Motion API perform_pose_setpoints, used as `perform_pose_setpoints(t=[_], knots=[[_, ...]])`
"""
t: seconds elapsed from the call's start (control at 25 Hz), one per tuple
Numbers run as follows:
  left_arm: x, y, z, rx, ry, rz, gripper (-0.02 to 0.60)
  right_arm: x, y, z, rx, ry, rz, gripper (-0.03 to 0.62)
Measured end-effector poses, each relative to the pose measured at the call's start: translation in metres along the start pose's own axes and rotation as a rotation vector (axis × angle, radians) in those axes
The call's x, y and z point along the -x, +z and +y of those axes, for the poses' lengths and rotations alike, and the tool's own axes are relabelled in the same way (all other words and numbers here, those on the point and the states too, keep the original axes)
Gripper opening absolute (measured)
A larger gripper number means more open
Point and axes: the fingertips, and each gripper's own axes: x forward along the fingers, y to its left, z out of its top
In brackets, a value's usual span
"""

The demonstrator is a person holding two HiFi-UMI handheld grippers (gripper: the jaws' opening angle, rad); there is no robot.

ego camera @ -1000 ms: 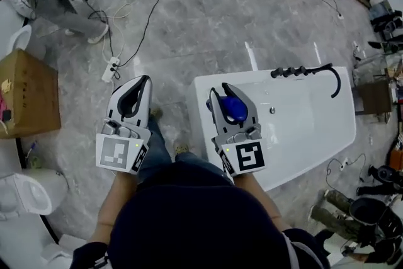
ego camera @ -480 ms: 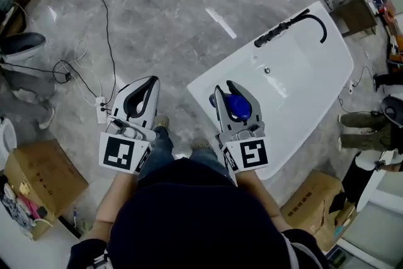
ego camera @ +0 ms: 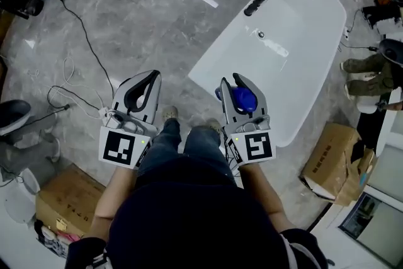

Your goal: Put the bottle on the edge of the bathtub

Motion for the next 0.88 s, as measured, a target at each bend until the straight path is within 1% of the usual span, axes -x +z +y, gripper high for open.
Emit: perform_pose_setpoints(t=[0.16,0.32,0.4,0.6,0.72,0.88], knots=[[-0.018,-0.007,-0.007,0.002,-0.083,-0.006,0.023,-0.005,-0.017,-0.005,-0.027,-0.034,0.021,0.112],[-0.034,-0.019,-0.019,0.009,-0.136,0.019,0.023,-0.008,-0.035,-0.01,-0.036,-0.047,0.023,0.112],[-0.043,-0.025,-0.023,0.005,-0.152,0.04,0.023,-0.013,-0.047,-0.013,-0.043,-0.04,0.024,0.112],[-0.074,-0.045,-0.031,-0.065,-0.187,0.059,0.023,-0.04,-0.08,-0.028,-0.031,-0.003,0.012,0.112],[-0.087,-0.065,-0.031,-0.075,-0.199,0.084,0.023,-0.057,-0.098,-0.029,-0.022,0.023,0.006,0.112],[-0.1,-0.103,-0.028,-0.088,-0.209,0.144,0.023,-0.081,-0.126,-0.03,-0.01,0.052,0.001,0.112]])
